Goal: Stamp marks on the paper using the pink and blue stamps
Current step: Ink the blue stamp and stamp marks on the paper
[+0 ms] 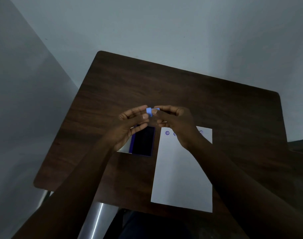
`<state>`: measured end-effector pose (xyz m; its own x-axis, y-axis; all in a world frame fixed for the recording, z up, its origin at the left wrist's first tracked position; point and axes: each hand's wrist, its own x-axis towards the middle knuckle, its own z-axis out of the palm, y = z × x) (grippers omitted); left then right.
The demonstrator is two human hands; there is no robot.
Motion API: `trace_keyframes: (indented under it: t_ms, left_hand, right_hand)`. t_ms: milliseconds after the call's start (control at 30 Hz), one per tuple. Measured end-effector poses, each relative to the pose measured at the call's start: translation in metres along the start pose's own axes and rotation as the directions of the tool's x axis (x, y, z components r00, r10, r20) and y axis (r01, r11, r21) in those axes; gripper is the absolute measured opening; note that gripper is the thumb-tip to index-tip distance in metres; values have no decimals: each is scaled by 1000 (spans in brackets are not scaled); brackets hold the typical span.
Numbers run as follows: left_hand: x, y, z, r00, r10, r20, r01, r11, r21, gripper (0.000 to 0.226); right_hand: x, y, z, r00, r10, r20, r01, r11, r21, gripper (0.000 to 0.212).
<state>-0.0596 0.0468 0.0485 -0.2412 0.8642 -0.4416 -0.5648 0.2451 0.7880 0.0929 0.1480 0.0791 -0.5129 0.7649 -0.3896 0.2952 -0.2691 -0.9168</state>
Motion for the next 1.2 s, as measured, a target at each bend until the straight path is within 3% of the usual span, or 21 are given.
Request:
trace_keyframes:
  t_ms: [267, 367, 500, 633, 767, 900, 1033, 1133, 1200]
  left_hand:
    - [1, -2, -2, 999, 16, -36, -15, 999, 51, 28]
    - [2, -3, -4, 999, -10, -50, 11, 1000, 15, 24]
    - [2, -4, -11, 996, -24, -83, 20, 999, -47, 23]
    - [-2, -1, -23, 993, -18, -119, 11, 998, -60, 20]
    - [-6, -3, -41, 986, -9, -169, -6, 996, -89, 24]
    - [-10, -9, -54, 980, -28, -197, 6, 994, -112, 25]
    - [-13, -13, -62, 978, -30, -207, 4, 992, -126, 27]
    - [-13, -16, -65, 977, -36, -212, 9, 992, -125, 25]
    - [-12, -18, -67, 975, -41, -217, 12, 991, -132, 24]
  right_hand:
    - [4, 5, 2, 999, -17, 28, 18, 999, -38, 28]
    - [3, 8, 0, 994, -87, 66, 90, 995, -51, 31]
    - [1, 10, -6, 996, -82, 18, 81, 995, 56, 29]
    - [8, 25, -7, 989, -144, -33, 126, 938, -322, 32]
    - [6, 43, 4, 973, -209, 99, 228, 799, -557, 29]
    - [12, 62, 15, 949, -137, 284, 307, 609, -732, 25]
    - [18, 75, 24, 951, -129, 281, 301, 592, -747, 33]
    - [24, 82, 27, 963, 28, 269, 209, 555, -805, 35]
    - [27, 85, 26, 966, 44, 255, 188, 557, -809, 35]
